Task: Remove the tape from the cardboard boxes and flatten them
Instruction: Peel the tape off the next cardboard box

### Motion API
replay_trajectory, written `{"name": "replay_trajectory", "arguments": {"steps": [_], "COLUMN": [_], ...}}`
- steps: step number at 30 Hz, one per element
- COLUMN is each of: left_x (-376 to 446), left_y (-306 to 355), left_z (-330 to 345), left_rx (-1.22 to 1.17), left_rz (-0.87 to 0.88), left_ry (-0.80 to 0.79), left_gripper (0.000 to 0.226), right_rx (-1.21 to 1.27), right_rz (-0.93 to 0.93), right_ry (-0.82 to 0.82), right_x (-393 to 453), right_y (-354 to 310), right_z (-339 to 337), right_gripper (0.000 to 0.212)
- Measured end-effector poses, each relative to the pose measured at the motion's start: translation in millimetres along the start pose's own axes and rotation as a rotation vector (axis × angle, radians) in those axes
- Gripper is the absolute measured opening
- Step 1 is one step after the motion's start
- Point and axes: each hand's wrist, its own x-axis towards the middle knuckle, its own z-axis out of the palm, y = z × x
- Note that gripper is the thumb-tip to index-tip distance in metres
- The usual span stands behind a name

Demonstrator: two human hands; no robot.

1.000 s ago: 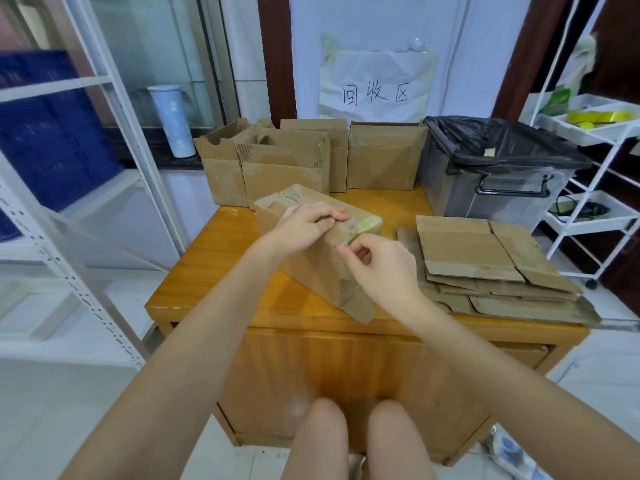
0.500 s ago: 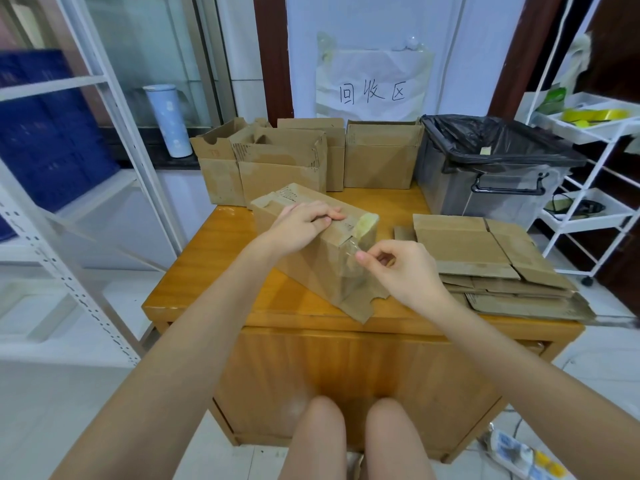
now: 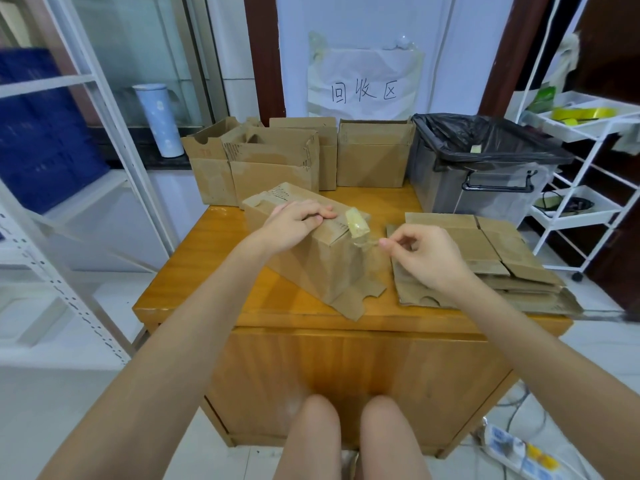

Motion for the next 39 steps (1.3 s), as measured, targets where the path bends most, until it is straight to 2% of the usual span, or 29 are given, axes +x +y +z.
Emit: {"name": "replay_trajectory", "arguments": {"steps": [4,7,10,12,14,15,19,20,22,24,27,31,39], "left_x": [-0.1,-0.3,-0.9,-0.4,-0.3,-0.3,-0.4,-0.4,0.0,0.1,-0.2,0.2,-0.7], "left_y": [1.3,3.4,4.6,4.6,5.1,5.0,4.5,4.4,4.4,4.6,4.2,4.1,5.3], "left_z": [1.7,3.1,2.3,2.2,2.6,2.6,2.7,2.6,2.6,3.0,2.5,2.4,2.8], "left_rx": [-0.017,-0.024,-0.028,-0.028,-0.031,-0.034,-0.043,-0.043,-0.038,-0.025,-0.003,0.025,0.001], "left_rz": [0.004,-0.006,-0.018,-0.018,-0.012,-0.009,-0.012,-0.01,-0.004,-0.002,-0.001,-0.006,-0.012], "left_ry": [0.005,0.006,0.003,0.004,0.008,0.012,0.02,0.02,0.019,0.019,0.015,0.014,0.016], "left_gripper": [0.037,0.036,0.037,0.037,0.04,0.041,0.043,0.042,0.041,0.038,0.035,0.033,0.038], "right_rx": [0.115,0.205,0.414,0.493,0.381,0.293,-0.063,-0.147,-0.219,-0.203,-0.158,-0.126,0.274], "right_rz": [0.017,-0.034,-0.029,0.003,-0.07,-0.119,-0.31,-0.35,-0.386,-0.352,-0.291,-0.226,0.078], "right_ry": [-0.146,-0.202,-0.291,-0.321,-0.251,-0.193,-0.055,-0.037,-0.006,0.007,0.041,0.06,0.1], "right_x": [1.0,-2.3,-3.7,-3.2,-3.1,-3.4,-3.1,-1.5,3.5,8.7,16.3,21.2,22.4], "right_y": [3.8,0.3,-7.3,-8.9,-6.1,-3.8,-9.9,-13.0,-16.8,-18.2,-21.4,-26.6,-23.8], "right_z": [-4.9,-5.6,-2.3,3.9,10.5,13.7,15.4,13.9,10.0,7.1,3.7,7.6,20.8], "right_gripper": [0.04,0.028,0.038,0.029,0.016,0.02,0.059,0.06,0.046,0.03,0.019,0.02,0.02]}}
